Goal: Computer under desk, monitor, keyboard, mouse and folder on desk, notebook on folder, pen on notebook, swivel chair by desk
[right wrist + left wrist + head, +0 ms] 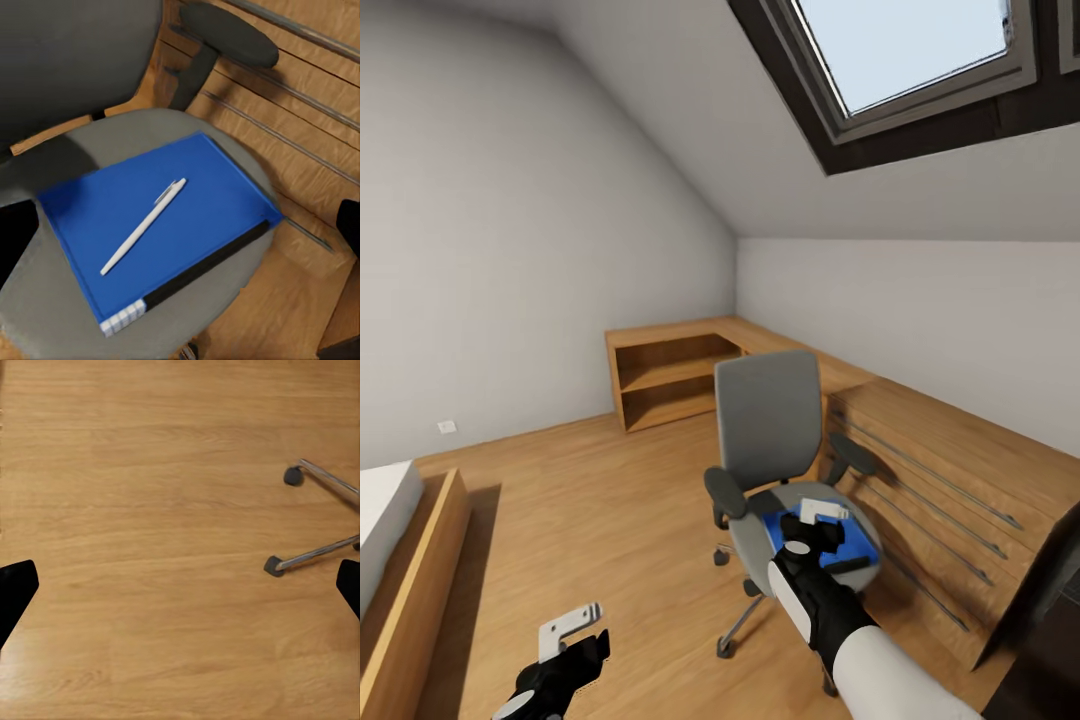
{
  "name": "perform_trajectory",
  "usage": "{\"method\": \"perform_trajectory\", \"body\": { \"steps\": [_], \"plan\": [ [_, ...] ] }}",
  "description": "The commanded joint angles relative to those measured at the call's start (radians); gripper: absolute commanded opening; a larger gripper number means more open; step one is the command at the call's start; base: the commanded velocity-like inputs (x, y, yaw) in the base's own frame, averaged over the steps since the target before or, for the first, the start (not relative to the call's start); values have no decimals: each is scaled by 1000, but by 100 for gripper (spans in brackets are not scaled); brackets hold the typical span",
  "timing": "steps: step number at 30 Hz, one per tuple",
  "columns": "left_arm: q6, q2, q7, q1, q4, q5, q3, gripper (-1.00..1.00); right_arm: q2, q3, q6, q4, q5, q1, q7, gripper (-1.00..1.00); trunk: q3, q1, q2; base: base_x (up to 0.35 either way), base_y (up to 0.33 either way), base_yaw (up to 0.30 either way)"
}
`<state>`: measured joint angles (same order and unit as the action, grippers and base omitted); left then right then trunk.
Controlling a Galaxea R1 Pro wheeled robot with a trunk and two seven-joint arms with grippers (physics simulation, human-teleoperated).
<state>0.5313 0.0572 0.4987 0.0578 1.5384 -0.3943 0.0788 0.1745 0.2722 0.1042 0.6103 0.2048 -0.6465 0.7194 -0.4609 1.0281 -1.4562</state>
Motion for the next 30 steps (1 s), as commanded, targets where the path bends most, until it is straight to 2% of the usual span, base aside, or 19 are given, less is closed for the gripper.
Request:
{"method": "perform_trajectory", "body": {
  "steps": [1, 4, 9, 14, 17, 19, 23, 26, 27, 30],
  "plan": [
    [1, 0, 9, 0, 2, -11, -4, 100, 0, 3, 10, 1, 1, -1, -18, 100, -1, 1, -1, 313, 81, 0],
    [1, 1, 8, 0, 2, -11, -9, 100, -5, 2, 12, 0, 2, -1, -52, 100, -1, 1, -1, 315, 74, 0],
    [1, 1, 9, 0, 2, -11, -14, 100, -34, -4, 17, -1, 8, -1, -117, 100, -1, 1, -1, 319, 28, 0],
    [1, 1, 10, 0, 2, -11, -14, 100, -48, -37, 18, -36, 14, -1, -127, 100, -1, 1, -1, 320, 4, 0],
    [1, 1, 10, 0, 2, -11, -14, 100, -58, -91, 20, -76, 34, -2, -132, 100, -1, 1, -1, 321, 1, 0],
    [0, 1, 10, -1, 3, -11, -14, 100, -61, -108, 22, -84, 41, -3, -133, 100, -1, 1, -1, 321, 1, 0],
    [-1, 1, 11, 0, 4, -11, -13, 100, -64, -125, 39, -93, 53, -3, -134, 100, -1, 1, -1, 321, 0, 0],
    [-2, 1, 11, 0, 8, -11, -12, 100, -72, -134, 93, -98, 64, -4, -135, 100, -1, 1, -1, 321, 0, 0],
    [-2, 1, 10, 0, 12, -10, -13, 100, -76, -136, 125, -99, 83, -4, -135, 100, -1, 1, -1, 259, 0, 0],
    [-2, 1, 10, 0, 14, -10, -14, 100, -79, -137, 139, -99, 105, -5, -135, 100, -1, 1, -1, 168, 0, 0]
  ]
}}
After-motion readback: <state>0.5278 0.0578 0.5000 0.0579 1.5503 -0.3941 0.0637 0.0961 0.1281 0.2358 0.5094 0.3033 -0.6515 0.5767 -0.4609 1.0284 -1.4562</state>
